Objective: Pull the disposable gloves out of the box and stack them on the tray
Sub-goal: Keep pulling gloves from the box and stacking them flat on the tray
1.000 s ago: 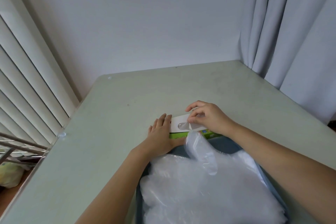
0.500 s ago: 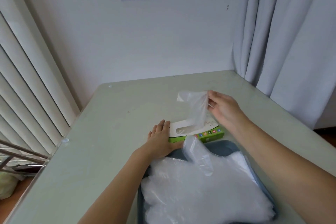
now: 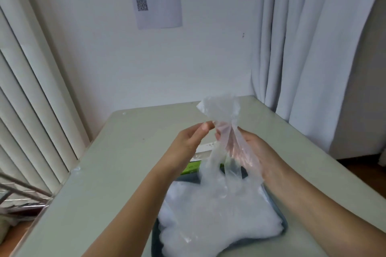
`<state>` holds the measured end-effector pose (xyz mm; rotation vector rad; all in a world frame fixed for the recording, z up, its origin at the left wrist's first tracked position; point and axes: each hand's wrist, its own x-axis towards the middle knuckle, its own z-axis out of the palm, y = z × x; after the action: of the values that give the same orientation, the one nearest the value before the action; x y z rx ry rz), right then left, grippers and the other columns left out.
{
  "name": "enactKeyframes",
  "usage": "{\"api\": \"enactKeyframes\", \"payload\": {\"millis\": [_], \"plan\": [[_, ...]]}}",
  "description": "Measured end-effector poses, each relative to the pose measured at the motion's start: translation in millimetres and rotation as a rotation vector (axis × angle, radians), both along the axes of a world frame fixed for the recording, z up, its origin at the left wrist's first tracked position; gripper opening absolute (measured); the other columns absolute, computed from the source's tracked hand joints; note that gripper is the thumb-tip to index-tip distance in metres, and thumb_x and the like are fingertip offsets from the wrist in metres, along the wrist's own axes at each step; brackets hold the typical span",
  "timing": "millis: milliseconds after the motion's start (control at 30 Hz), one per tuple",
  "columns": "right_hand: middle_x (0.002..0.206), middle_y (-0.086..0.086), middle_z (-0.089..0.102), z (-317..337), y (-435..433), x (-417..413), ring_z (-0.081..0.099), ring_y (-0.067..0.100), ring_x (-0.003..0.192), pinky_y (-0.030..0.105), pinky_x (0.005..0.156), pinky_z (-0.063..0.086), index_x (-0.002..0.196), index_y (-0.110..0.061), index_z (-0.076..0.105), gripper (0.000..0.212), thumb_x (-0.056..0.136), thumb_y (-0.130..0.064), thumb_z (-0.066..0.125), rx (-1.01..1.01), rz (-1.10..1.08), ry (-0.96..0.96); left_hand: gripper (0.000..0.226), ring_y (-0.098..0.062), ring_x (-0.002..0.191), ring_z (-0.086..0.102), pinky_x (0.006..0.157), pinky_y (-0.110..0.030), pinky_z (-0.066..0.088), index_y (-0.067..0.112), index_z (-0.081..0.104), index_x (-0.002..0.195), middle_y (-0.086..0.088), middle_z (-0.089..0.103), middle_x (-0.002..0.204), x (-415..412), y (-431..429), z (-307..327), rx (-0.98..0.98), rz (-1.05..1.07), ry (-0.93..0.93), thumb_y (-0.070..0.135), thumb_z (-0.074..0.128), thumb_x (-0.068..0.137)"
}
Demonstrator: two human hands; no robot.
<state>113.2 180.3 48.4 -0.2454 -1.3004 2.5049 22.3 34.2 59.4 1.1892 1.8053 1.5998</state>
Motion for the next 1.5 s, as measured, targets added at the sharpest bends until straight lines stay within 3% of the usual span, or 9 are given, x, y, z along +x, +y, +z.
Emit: {"api": "enactKeyframes", "payload": {"millis": [100,200,300,500,667,767,900,1267,1500], "plan": [[0.108,0.013,0.069,3,-22,15,0.068,0.020,0.099,0.031,0.083,0.057,0.099,-0.003,0.075,0.027,0.080,-0.021,0.070,-0.094,0.076,0.094,0.050,-0.010,0.092,0.067,0.085,-0.017,0.046,0.012,0.070,0.111,0.006,0.073,0.101,23,-2,13,0.068,0.064,-0.041,0.050,0.070,0.079],[0.110,0.014,0.069,-1,-30,20,0.067,0.020,0.103,0.028,0.090,0.053,0.102,-0.001,0.074,0.039,0.067,-0.018,0.078,-0.136,0.153,0.102,0.027,-0.012,0.085,0.070,0.075,-0.020,0.051,0.008,0.073,0.092,-0.003,0.074,0.089,43,-2,18,0.093,0.192,-0.021,0.033,0.072,0.083],[0.130,0.018,0.056,-3,-33,25,0.056,0.025,0.122,0.034,0.105,0.043,0.126,0.001,0.059,0.053,0.080,-0.021,0.074,-0.142,0.152,0.073,0.028,-0.022,0.070,0.064,0.068,-0.027,0.048,-0.005,0.069,0.081,-0.021,0.069,0.081,48,-5,25,0.148,0.338,0.003,0.022,0.068,0.086],[0.130,0.018,0.058,40,-28,48,0.056,0.032,0.122,0.047,0.109,0.038,0.131,-0.003,0.053,0.089,0.071,-0.069,0.055,0.291,0.037,-0.067,0.020,-0.010,0.061,0.067,0.069,-0.023,0.052,0.008,0.070,0.073,-0.001,0.071,0.066,45,-25,59,-0.073,0.336,0.529,0.021,0.067,0.088],[0.090,-0.003,0.072,92,-31,68,0.068,0.011,0.086,0.031,0.087,0.050,0.113,-0.013,0.062,0.049,0.075,-0.043,0.068,0.837,0.035,-0.153,0.020,-0.007,0.053,0.065,0.060,-0.019,0.050,0.013,0.067,0.067,0.001,0.070,0.061,45,-31,84,-0.374,0.190,0.735,0.020,0.069,0.085],[0.092,0.012,0.073,96,-40,64,0.065,0.015,0.077,0.024,0.067,0.048,0.100,-0.009,0.069,0.021,0.082,-0.019,0.074,1.103,0.045,-0.295,0.019,-0.004,0.051,0.062,0.056,-0.014,0.047,0.018,0.067,0.066,0.006,0.068,0.058,39,-33,89,-0.522,0.048,0.656,0.024,0.073,0.083],[0.065,0.006,0.068,74,-40,63,0.062,0.011,0.053,0.017,0.050,0.049,0.079,-0.005,0.067,0.009,0.088,-0.009,0.067,1.018,-0.010,-0.366,0.013,-0.002,0.055,0.060,0.060,-0.012,0.047,0.021,0.070,0.072,0.012,0.064,0.056,22,-43,92,-0.690,-0.093,0.517,0.028,0.078,0.079],[0.044,0.005,0.054,-22,-22,84,0.056,0.017,0.040,0.026,0.051,0.049,0.067,-0.005,0.053,0.024,0.089,0.005,0.055,0.842,-0.060,-0.573,0.014,-0.012,0.066,0.063,0.064,-0.018,0.051,0.009,0.073,0.081,0.000,0.069,0.070,-28,-39,9,-0.758,0.028,0.231,0.022,0.078,0.079],[0.062,-0.001,0.066,-55,-18,91,0.060,0.013,0.062,0.024,0.064,0.044,0.068,-0.011,0.064,0.022,0.071,-0.024,0.082,0.994,-0.185,-0.691,0.009,-0.006,0.064,0.066,0.069,-0.018,0.055,0.007,0.071,0.085,0.001,0.069,0.071,-12,-17,-25,-0.749,-0.137,0.193,0.016,0.072,0.085]]}}
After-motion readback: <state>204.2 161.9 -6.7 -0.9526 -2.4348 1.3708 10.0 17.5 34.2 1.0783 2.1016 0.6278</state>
